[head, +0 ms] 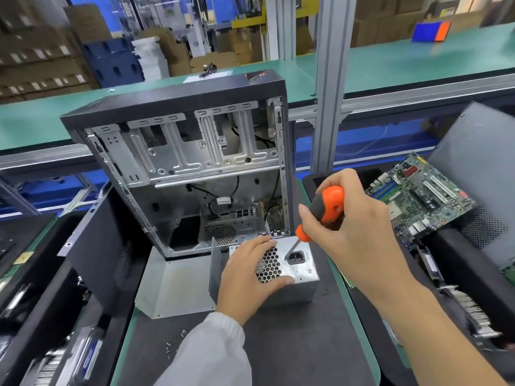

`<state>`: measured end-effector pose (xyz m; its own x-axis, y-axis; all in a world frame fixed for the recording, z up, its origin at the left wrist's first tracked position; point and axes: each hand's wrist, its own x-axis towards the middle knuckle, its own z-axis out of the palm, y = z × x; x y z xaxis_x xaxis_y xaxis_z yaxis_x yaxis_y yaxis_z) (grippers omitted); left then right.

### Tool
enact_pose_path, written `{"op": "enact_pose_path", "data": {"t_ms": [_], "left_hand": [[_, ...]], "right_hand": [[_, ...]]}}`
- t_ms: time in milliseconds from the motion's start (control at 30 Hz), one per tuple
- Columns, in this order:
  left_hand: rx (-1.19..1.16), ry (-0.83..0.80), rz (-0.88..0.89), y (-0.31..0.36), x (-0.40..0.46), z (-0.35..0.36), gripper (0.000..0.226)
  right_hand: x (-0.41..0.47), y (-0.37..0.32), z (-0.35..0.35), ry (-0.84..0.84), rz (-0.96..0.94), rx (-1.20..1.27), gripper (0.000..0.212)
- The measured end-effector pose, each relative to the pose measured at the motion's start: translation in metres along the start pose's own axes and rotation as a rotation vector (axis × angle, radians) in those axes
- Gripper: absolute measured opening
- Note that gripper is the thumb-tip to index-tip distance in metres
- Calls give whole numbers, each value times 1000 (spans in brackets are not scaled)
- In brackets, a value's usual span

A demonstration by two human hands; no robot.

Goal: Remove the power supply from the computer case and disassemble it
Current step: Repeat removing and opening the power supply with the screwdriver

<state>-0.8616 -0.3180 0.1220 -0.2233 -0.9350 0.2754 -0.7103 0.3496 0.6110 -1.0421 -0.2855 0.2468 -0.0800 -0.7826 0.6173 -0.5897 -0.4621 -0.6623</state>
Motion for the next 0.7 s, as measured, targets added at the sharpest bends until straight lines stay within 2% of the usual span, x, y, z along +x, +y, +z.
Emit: {"op": "enact_pose_path", "data": {"t_ms": [700], "left_hand": [[22,-13,-15,2,-1,-1,76]], "right_hand": [[-1,-1,-1,-15,-36,-5,30]]}}
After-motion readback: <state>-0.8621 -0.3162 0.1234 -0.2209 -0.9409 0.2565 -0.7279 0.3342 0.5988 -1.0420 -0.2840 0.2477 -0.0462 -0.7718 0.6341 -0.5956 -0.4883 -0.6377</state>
